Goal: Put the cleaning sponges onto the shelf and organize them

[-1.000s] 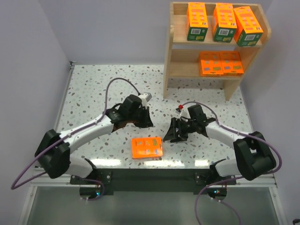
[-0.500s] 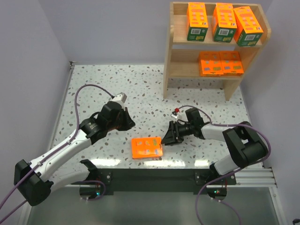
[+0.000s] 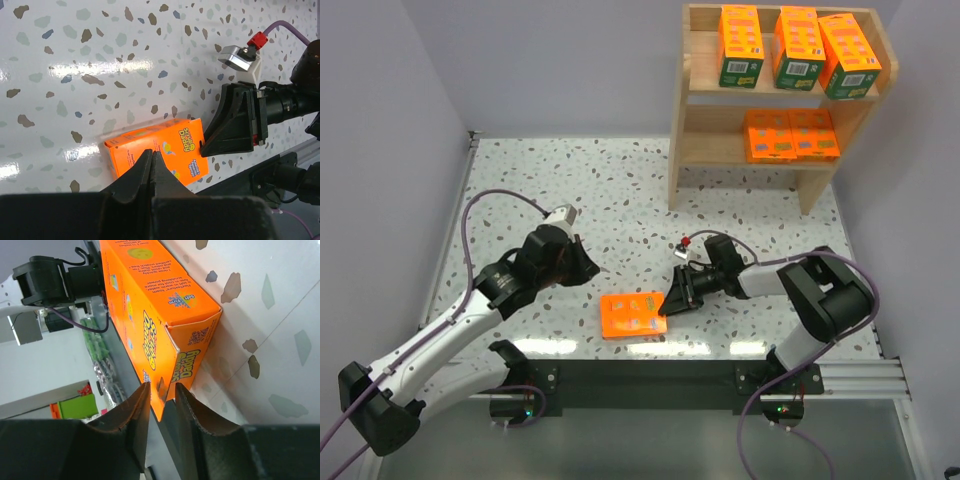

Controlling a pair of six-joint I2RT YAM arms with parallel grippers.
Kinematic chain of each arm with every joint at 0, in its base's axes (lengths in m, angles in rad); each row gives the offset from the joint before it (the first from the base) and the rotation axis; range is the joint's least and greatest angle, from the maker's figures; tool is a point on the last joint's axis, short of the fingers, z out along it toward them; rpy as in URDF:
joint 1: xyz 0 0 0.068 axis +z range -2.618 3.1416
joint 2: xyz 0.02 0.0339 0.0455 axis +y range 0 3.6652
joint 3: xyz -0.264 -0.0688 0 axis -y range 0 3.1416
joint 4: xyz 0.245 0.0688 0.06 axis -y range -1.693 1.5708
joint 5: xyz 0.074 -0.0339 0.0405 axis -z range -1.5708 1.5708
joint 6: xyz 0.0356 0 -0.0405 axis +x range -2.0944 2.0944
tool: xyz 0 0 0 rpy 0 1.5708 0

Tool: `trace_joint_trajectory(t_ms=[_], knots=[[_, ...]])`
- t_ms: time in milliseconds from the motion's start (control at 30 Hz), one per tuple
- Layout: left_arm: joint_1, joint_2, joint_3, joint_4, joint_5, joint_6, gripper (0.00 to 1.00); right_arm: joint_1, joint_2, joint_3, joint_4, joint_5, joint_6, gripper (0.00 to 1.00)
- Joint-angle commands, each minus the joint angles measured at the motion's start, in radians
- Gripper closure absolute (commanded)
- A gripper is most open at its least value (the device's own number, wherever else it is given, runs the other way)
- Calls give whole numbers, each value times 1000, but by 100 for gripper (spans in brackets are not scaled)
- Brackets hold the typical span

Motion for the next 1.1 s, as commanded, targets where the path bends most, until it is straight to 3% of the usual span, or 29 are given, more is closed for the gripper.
trace_joint_trajectory(t_ms=[0,233,433,667,1067], knots=[[3,-19,-25,-4,-8,-22,100,6,15,21,82,-46,21,72],[3,-31,-44,-2,-2,-24,100,7,49,4,162,-75,66,82],[3,-31,-44,-4,4,-16,100,7,68,-6,194,-98,106,100],[6,-59,-1,-51,-44,-19,100,7,-46,-18,178,-102,208,100],[29,-105,127,-202,-175,-45,100,-45,-379,13,269,8,592,100]])
